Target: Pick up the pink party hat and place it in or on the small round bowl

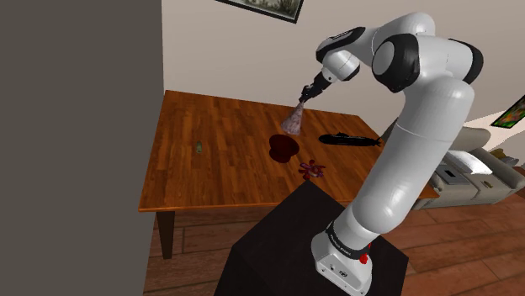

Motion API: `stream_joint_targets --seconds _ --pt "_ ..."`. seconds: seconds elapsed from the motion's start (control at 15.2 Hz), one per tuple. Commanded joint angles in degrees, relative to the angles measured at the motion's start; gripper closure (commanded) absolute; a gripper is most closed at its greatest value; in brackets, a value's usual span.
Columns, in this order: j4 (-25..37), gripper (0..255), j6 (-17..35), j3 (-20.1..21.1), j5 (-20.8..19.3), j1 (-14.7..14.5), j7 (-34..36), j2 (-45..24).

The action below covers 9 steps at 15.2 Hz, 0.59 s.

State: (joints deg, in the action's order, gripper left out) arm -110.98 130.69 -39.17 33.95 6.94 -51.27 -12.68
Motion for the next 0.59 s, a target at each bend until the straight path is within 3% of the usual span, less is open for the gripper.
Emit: stream_joint_targets --seconds 0.0,0.53 --pt "-0.63 255 1.07 0.35 1.15 0.24 -1.03 -0.79" --pt "-2.52 255 4.76 2.11 6.1 1.54 -5.4 -4.28"
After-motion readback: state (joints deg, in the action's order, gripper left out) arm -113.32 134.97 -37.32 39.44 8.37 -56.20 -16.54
